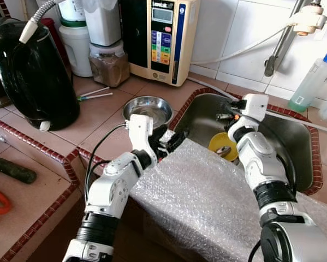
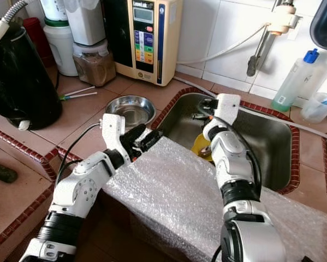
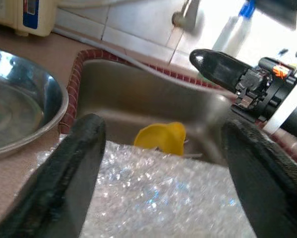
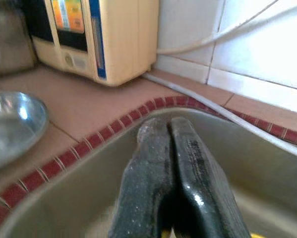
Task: Kitchen organization
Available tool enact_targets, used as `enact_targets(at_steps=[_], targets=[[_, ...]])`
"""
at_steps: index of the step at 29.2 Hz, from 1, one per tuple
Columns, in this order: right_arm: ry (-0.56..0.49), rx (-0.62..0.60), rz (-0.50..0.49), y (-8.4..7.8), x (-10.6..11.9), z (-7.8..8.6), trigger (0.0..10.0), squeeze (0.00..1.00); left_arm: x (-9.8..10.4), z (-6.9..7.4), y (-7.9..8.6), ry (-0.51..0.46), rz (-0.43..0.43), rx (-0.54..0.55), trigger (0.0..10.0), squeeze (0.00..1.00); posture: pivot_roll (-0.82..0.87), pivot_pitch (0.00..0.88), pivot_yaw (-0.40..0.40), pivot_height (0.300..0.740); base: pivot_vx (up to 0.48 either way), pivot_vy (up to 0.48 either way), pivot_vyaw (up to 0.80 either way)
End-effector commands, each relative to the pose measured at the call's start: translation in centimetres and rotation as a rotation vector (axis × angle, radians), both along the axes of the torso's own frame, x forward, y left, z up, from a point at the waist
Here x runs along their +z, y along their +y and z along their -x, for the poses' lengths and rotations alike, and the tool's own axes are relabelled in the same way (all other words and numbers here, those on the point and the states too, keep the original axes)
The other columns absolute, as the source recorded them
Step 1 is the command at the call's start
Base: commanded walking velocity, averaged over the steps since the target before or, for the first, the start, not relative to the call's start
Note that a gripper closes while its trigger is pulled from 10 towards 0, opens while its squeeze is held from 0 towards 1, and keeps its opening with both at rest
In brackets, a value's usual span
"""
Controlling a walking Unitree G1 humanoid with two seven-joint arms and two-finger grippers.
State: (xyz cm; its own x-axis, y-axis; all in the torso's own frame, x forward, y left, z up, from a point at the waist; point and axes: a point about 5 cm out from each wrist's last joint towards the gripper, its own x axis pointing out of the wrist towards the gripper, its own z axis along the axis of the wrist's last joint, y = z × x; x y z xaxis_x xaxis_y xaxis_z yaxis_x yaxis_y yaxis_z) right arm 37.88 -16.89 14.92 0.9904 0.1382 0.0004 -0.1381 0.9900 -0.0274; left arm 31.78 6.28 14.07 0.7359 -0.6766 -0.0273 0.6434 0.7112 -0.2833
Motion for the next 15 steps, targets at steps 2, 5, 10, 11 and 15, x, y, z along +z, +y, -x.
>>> enact_targets(at_steps=[2,5,10,11,15], targets=[[0.025,-0.034,0.078,-0.7,-1.0,0.3,0.0,0.00,0.2,-0.2,-0.1,-0.048,-0.073,-0.008,10.0,1.00,0.02,0.000,0.005,0.740,0.000,0.000,0.00],[0.031,-0.059,0.142,-1.0,-1.3,0.4,0.0,0.00,0.5,-0.3,-0.1,-0.096,-0.121,-0.012,10.0,1.00,0.02,0.000,0.004,0.740,0.000,0.000,0.00],[0.027,-0.064,0.202,-1.2,-1.7,0.6,0.0,0.00,1.1,-0.5,0.0,-0.159,-0.177,0.000,10.0,1.00,0.02,0.000,0.003,0.740,0.000,0.000,0.00],[0.027,-0.063,0.203,-1.2,-1.7,0.6,0.0,0.00,1.1,-0.6,0.0,-0.167,-0.188,-0.001,10.0,1.00,0.02,0.000,0.001,0.740,0.000,0.000,0.00],[0.024,-0.061,0.219,-1.1,-1.9,0.7,0.0,0.00,1.4,-0.9,0.1,-0.191,-0.216,0.026,10.0,1.00,0.02,0.000,-0.002,0.740,0.000,0.000,0.00]])
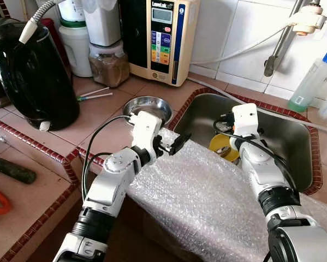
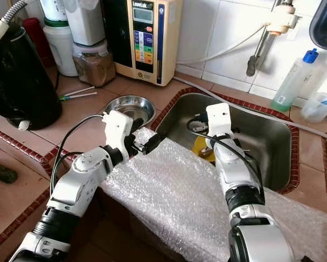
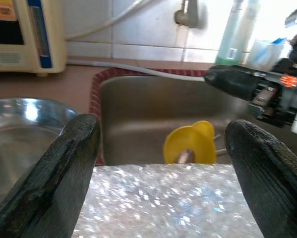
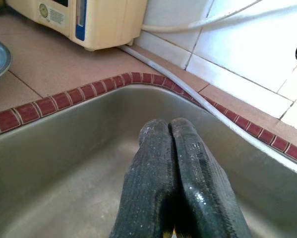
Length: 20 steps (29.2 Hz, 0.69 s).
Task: Kitchen organization
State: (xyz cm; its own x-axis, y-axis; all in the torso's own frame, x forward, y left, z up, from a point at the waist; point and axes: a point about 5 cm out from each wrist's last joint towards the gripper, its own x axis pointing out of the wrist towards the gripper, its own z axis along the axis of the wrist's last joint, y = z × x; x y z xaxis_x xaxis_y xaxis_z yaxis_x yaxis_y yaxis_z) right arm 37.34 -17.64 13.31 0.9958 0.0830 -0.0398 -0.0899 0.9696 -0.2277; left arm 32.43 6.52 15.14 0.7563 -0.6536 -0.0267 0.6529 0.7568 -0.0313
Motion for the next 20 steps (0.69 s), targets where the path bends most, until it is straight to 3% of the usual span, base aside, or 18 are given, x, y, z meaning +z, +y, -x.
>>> enact_targets(at_steps=[1,6,10,11,13,14,17,20], targets=[[0.006,-0.010,0.014,-0.3,-0.3,0.1,0.0,0.00,0.3,-0.3,-0.1,-0.023,-0.033,0.008,10.0,1.00,0.02,0.000,-0.005,0.740,0.000,0.000,0.00],[0.007,0.004,0.015,-0.2,-0.5,0.2,0.0,0.00,0.2,-1.2,0.8,-0.048,-0.078,0.084,10.0,1.00,0.02,0.000,-0.009,0.740,0.000,0.000,0.00],[0.006,0.048,-0.012,0.5,-0.4,0.4,0.0,0.00,0.2,-1.7,1.3,-0.009,-0.016,0.151,10.0,1.00,0.00,0.000,-0.008,0.740,0.000,0.000,0.00],[0.005,0.070,-0.017,0.9,-0.4,0.4,1.1,0.00,0.2,-1.9,1.5,-0.012,-0.018,0.176,10.0,1.00,0.00,0.000,-0.007,0.740,0.000,0.000,0.00],[-0.005,0.097,-0.017,1.3,-0.3,0.6,9.4,0.00,0.1,-2.2,1.7,-0.006,-0.015,0.212,10.0,1.00,0.00,0.000,-0.006,0.740,0.000,0.000,0.00],[-0.008,0.115,-0.020,1.5,-0.2,0.7,10.0,0.00,0.0,-2.4,1.8,0.001,-0.012,0.233,10.0,1.00,-0.01,0.000,-0.004,0.740,0.000,0.000,0.00],[-0.028,0.162,-0.037,2.0,-0.2,1.2,10.0,0.00,-0.2,-3.3,2.5,0.005,-0.090,0.351,10.0,1.00,-0.01,0.000,-0.002,0.740,0.000,0.000,0.00],[-0.037,0.174,-0.026,2.2,-0.3,1.7,10.0,0.00,-0.1,-4.0,3.4,0.012,-0.099,0.435,10.0,1.00,-0.01,0.000,0.005,0.740,0.000,0.000,0.00]])
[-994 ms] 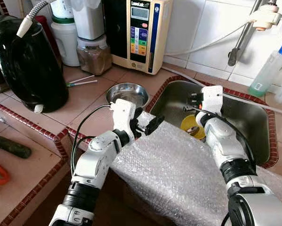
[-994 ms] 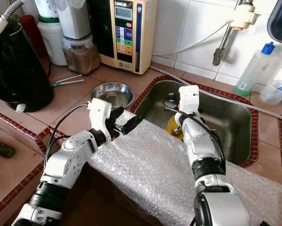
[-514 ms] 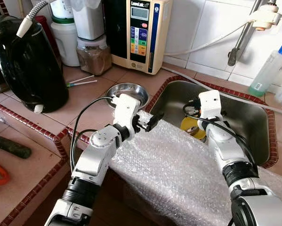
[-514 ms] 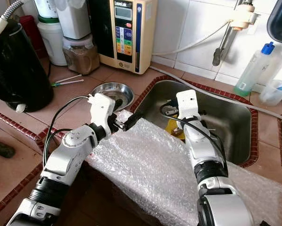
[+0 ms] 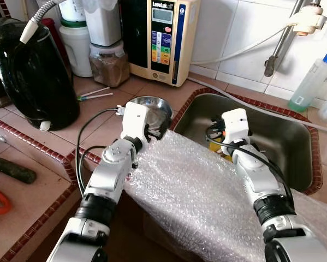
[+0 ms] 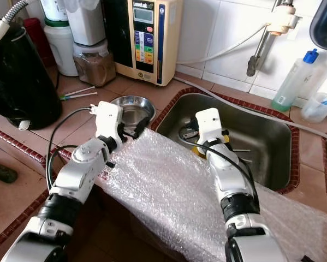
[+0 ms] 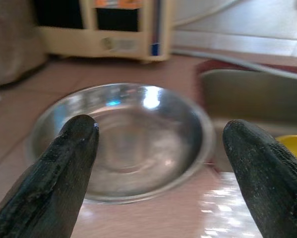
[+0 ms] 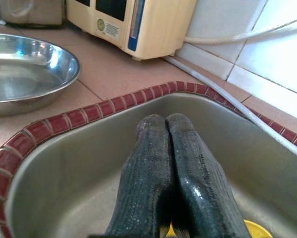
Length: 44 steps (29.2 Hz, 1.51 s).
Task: Kitchen organization
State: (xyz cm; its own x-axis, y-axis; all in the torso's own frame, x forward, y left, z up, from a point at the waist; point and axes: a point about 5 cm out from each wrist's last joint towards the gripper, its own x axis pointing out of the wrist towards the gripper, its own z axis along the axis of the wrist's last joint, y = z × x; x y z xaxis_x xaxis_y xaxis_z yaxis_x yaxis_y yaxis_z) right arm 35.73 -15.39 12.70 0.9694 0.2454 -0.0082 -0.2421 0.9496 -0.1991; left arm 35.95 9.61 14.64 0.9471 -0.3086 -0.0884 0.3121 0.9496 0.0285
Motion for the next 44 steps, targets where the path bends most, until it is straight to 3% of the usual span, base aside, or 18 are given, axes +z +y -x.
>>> enact_targets(at_steps=[1,4,5,6,7,8,14,22,23,33,44], targets=[[-0.014,0.012,0.011,0.0,0.3,0.2,10.0,0.00,0.4,-0.6,0.6,-0.016,-0.024,0.060,10.0,1.00,-0.02,0.000,0.006,0.740,0.000,0.000,0.00],[-0.030,0.030,-0.004,0.2,0.3,0.8,10.0,0.00,0.2,-1.2,1.9,0.010,-0.049,0.150,10.0,1.00,-0.02,0.000,0.016,0.740,0.000,0.000,0.00],[-0.043,0.046,-0.015,0.4,0.5,1.0,10.0,0.00,0.1,-1.3,2.4,0.020,-0.050,0.180,10.0,0.84,-0.02,0.000,0.020,0.740,0.000,0.000,0.00],[-0.043,0.046,-0.015,0.4,0.5,1.0,10.0,0.00,0.1,-1.3,2.4,0.020,-0.050,0.180,10.0,0.84,-0.02,0.000,0.020,0.740,0.000,0.000,0.00],[-0.062,0.066,-0.031,0.7,0.8,1.3,10.0,0.00,0.0,-1.6,2.9,0.031,-0.048,0.212,10.0,0.22,-0.02,0.000,0.021,0.740,0.000,0.000,0.00],[-0.088,0.106,-0.065,1.1,1.3,1.8,10.0,0.00,0.0,-1.8,3.6,0.040,-0.038,0.246,10.0,0.00,-0.01,0.000,0.024,0.740,0.000,0.000,0.00],[-0.137,0.198,-0.090,2.2,2.0,3.0,10.0,0.00,0.2,-2.4,5.1,0.066,-0.009,0.326,10.0,0.00,-0.02,0.005,0.034,0.740,0.000,0.000,0.00],[-0.131,0.242,-0.121,2.6,2.4,3.8,10.0,0.02,-0.1,-2.7,4.8,0.127,0.071,0.336,10.0,0.00,-0.02,0.008,0.034,0.740,0.000,0.000,0.00],[-0.133,0.250,-0.123,2.7,2.4,3.9,10.0,1.00,-0.1,-2.7,4.7,0.136,0.086,0.336,10.0,0.00,-0.02,0.006,0.033,0.740,0.000,0.000,0.00],[-0.145,0.237,-0.107,3.1,2.6,4.1,10.0,1.00,-0.9,-3.1,4.9,0.225,0.171,0.379,10.0,0.00,-0.03,0.000,0.033,0.740,0.000,0.000,0.00],[-0.132,0.254,-0.088,3.6,2.3,4.8,10.0,1.00,-0.7,-3.6,4.3,0.261,0.211,0.359,10.0,0.00,-0.05,0.000,0.043,0.740,0.000,0.000,0.00]])
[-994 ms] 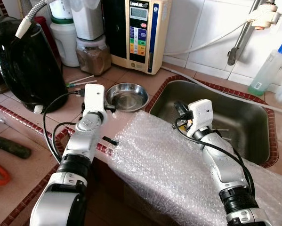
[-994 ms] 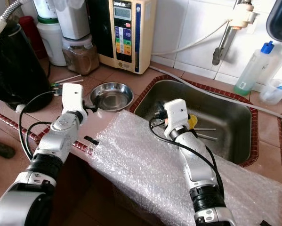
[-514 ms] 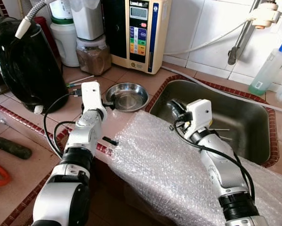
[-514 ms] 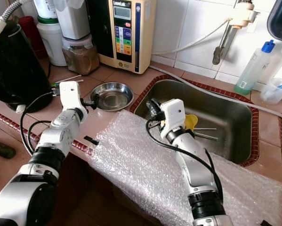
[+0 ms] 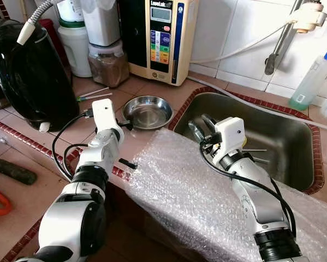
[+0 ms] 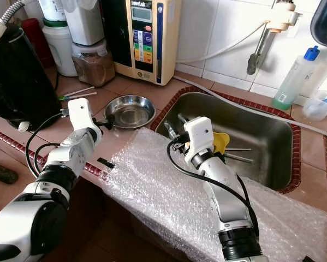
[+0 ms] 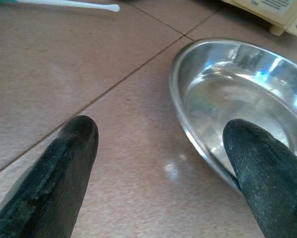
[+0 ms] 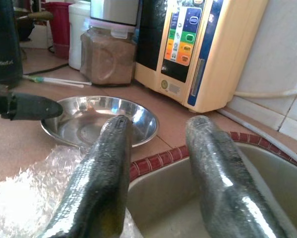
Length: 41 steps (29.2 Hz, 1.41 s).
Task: Kitchen organization
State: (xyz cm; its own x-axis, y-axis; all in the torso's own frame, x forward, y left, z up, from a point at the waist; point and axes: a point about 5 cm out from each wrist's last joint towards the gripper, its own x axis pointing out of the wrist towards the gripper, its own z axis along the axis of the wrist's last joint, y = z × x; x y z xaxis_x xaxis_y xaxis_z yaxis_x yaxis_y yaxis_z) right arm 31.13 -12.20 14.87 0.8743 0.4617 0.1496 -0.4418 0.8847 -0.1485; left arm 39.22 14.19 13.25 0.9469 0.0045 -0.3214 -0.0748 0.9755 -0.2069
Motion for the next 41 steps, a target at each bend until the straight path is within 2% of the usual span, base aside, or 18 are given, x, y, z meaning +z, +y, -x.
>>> enact_targets(at_steps=[1,13,14,15,16,27,33,36,41], targets=[[-0.004,0.011,0.019,0.4,0.1,0.2,10.0,1.00,0.7,-0.4,-0.3,-0.015,0.003,-0.010,10.0,0.00,-0.05,0.000,0.044,0.740,0.000,0.000,0.00],[-0.004,0.002,0.029,0.9,0.0,0.3,10.0,1.00,0.6,-0.6,-1.6,0.035,-0.048,-0.089,10.0,0.00,-0.06,0.000,0.071,0.740,0.000,0.000,0.00],[-0.004,0.003,0.032,1.0,0.0,0.4,10.0,1.00,0.3,-0.5,-1.6,0.058,-0.082,-0.100,8.7,0.00,-0.06,0.000,0.073,0.740,0.000,0.000,0.00],[-0.003,0.003,0.033,1.0,0.0,0.4,10.0,1.00,0.3,-0.5,-1.6,0.060,-0.082,-0.101,2.2,0.00,-0.06,0.000,0.075,0.740,0.000,0.000,0.00],[-0.003,0.002,0.034,1.1,-0.1,0.4,10.0,1.00,0.2,-0.5,-1.7,0.061,-0.080,-0.104,0.0,0.00,-0.06,0.000,0.076,0.740,0.000,0.000,0.00],[0.001,-0.014,0.053,0.9,-0.2,0.0,10.0,1.00,-0.1,-0.4,-2.2,0.073,-0.051,-0.121,0.0,0.00,-0.05,0.000,0.076,0.740,0.000,0.000,0.00],[-0.003,-0.027,0.057,1.0,-0.1,-0.7,10.0,0.91,-0.3,-0.3,-1.2,0.064,-0.020,-0.095,0.0,0.00,-0.03,0.000,0.087,0.740,0.000,0.000,0.00],[-0.002,-0.030,0.057,1.1,-0.1,-0.9,10.0,0.89,-0.5,-0.2,-0.7,0.053,-0.019,-0.092,0.0,0.00,-0.03,0.000,0.089,0.740,0.000,0.000,0.00],[-0.002,-0.035,0.064,1.1,-0.2,-1.3,10.0,0.88,-1.4,0.2,0.1,0.072,0.040,-0.075,0.0,0.00,-0.02,0.000,0.085,0.740,0.000,0.000,0.00]])
